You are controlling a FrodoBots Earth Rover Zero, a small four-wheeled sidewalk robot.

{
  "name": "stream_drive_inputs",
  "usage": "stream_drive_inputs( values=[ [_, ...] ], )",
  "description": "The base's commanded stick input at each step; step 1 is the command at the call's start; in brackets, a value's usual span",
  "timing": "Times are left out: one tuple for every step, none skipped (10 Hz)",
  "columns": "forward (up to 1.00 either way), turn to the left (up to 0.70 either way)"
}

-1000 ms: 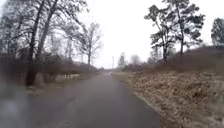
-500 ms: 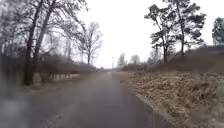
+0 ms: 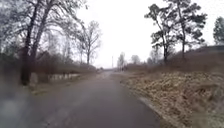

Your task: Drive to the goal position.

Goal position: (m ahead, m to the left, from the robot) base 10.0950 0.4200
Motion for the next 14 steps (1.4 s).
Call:
stream_drive_inputs(
  values=[
    [0.70,0.00],
    [0.70,0.00],
    [0.70,0.00],
    [0.70,0.00],
    [0.70,0.00],
    [0.70,0.00],
    [0.70,0.00],
    [0.70,0.00],
    [0.70,0.00],
    [0.70,0.00],
    [0.70,0.00],
    [0.70,0.00],
    [0.70,0.00],
    [0.70,0.00]
  ],
)
